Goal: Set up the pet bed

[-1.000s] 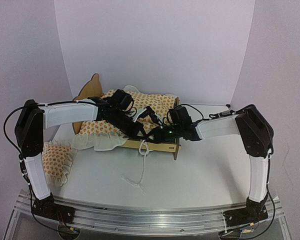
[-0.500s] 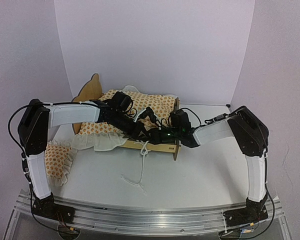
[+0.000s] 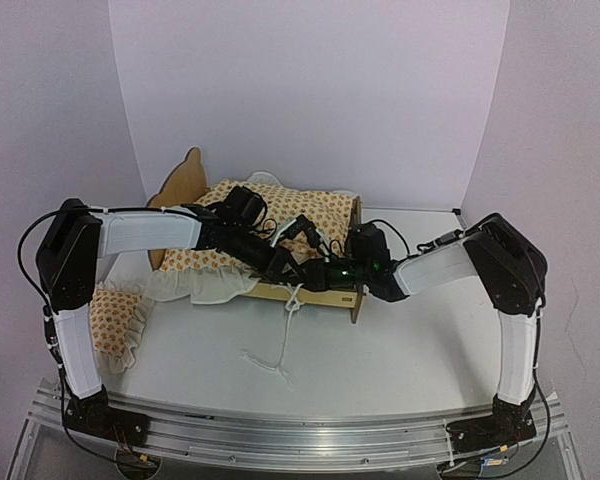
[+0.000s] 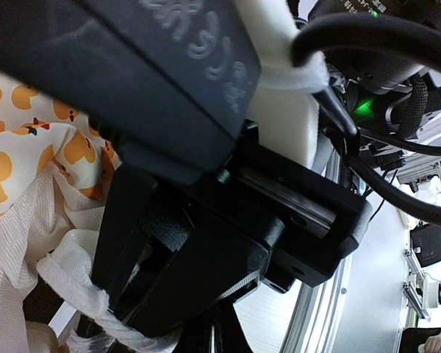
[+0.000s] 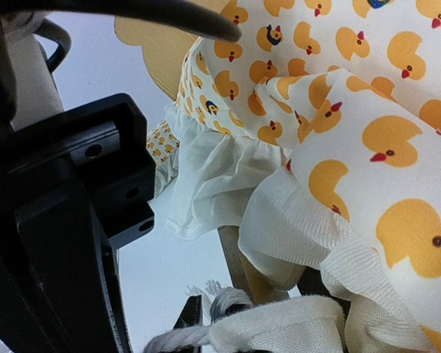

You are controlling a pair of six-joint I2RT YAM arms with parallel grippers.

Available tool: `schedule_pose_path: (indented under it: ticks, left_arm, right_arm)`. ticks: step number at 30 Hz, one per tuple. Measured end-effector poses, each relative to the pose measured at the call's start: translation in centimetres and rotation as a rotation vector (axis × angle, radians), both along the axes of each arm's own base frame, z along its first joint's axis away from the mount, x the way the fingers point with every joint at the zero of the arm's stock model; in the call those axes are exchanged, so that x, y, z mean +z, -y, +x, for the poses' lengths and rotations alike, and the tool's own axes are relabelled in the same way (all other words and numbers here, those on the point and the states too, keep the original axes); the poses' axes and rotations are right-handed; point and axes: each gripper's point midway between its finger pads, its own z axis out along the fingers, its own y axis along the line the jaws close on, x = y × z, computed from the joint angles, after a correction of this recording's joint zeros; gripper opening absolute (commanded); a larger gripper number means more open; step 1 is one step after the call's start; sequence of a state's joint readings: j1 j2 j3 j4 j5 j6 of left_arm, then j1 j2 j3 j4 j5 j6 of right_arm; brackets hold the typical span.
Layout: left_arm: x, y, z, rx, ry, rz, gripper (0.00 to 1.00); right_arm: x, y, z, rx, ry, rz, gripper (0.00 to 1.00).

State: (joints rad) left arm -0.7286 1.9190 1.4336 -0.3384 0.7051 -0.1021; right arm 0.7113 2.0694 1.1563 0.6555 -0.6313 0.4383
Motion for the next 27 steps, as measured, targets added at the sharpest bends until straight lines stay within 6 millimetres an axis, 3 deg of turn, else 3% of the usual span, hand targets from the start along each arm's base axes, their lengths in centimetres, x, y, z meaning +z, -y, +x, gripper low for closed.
schedule_pose_path:
  ticks: [6, 11, 17, 21, 27]
  left_arm:
    - [-0.4, -1.5, 1.6, 0.042, 0.0, 0.025, 0.0]
    - [-1.1, -2.8, 3.0, 0.089, 0.012, 0.059, 0.0]
    - [-2.1, -2.6, 2.9, 0.08, 0.016, 0.064, 0.0]
    - [-3.3, -2.2, 2.6, 0.066, -0.007, 0.077, 0.0]
    - [-2.9, -1.8, 2.6, 0.064, -0.011, 0.065, 0.0]
  right_arm:
    - [-1.1, 0.5, 1.0, -0.072, -0.158, -0.169, 0.17]
    - [-1.6, 2.6, 0.9, -0.145, -0.254, -0.314, 0.21]
    - [-0.6, 4.2, -0.5, -0.152, -0.314, -0.375, 0.29]
    - [0.0, 4.4, -1.7, -0.117, -0.342, -0.386, 0.41]
    - [1.7, 5.0, -2.7, -0.131, -0.316, -0.323, 0.35]
